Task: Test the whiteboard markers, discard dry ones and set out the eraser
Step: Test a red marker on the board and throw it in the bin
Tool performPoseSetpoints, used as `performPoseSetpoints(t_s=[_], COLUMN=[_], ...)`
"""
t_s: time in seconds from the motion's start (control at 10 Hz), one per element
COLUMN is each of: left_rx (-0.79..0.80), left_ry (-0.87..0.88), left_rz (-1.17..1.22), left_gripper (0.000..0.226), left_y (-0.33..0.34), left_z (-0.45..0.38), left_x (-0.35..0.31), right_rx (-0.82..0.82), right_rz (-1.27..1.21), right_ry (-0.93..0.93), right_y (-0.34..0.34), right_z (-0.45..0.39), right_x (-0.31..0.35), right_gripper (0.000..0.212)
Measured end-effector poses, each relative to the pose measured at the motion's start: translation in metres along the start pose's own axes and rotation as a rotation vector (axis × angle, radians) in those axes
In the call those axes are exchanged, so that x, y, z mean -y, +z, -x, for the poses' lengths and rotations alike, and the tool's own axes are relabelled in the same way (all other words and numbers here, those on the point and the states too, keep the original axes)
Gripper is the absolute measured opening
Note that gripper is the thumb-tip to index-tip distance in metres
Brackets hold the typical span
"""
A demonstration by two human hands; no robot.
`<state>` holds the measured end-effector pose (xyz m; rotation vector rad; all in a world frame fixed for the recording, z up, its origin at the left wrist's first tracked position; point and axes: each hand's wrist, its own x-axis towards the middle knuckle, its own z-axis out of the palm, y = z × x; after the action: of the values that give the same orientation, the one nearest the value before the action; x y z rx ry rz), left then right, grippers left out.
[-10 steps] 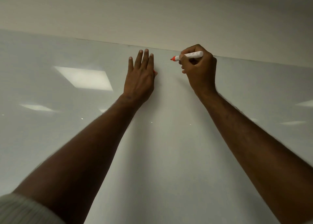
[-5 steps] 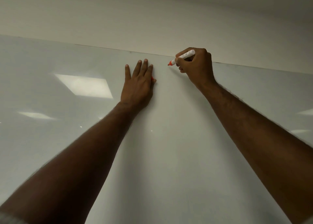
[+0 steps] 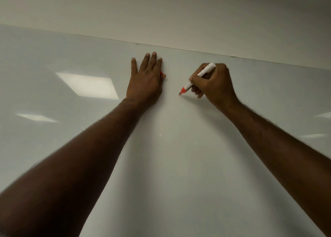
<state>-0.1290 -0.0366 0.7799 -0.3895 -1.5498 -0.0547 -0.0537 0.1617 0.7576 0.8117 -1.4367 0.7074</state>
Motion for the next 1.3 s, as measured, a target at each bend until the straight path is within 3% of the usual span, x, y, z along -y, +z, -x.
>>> performPoseSetpoints(t_s=[0.2,0.4,0.6,1.0,1.2,1.3], left_rx=[-0.003,-0.019,-0.027,-0.032,-0.042,-0.041], left_ry=[-0.003,-0.005,-0.003,-0.001,-0.005,-0.003], left_rz=[-0.005,0.004,0.005,0.020,0.022,0.023], left_gripper=[0.057,0.056,0.056,0.057,0.057,0.057], left_y=[-0.001,-0.001,-0.001,-0.001,0.000,0.000], left_z=[-0.001,-0.001,0.000,-0.001,0.000,0.000], left_x=[-0.001,0.000,-0.001,-0.001,0.000,-0.001], right_rx=[0.120,-0.197,-0.114,0.096,-0.071,-0.039], right_rz=[0.031,-0.015,0.071,-0.048,-0.196,-0.152], right_ry=[-0.016,-0.045,0.007,0.127,0.138,0.167], right_y=[0.005,-0.010,-0.013,-0.017,-0.026,-0.025], right_z=[0.024,-0.028,-0.048,0.005,-0.020,-0.033], right_x=[-0.002,0.006,-0.003,-0.015,-0.009,-0.006], right_gripper=[0.015,0.010,0.010,0.024,0.015,0.019])
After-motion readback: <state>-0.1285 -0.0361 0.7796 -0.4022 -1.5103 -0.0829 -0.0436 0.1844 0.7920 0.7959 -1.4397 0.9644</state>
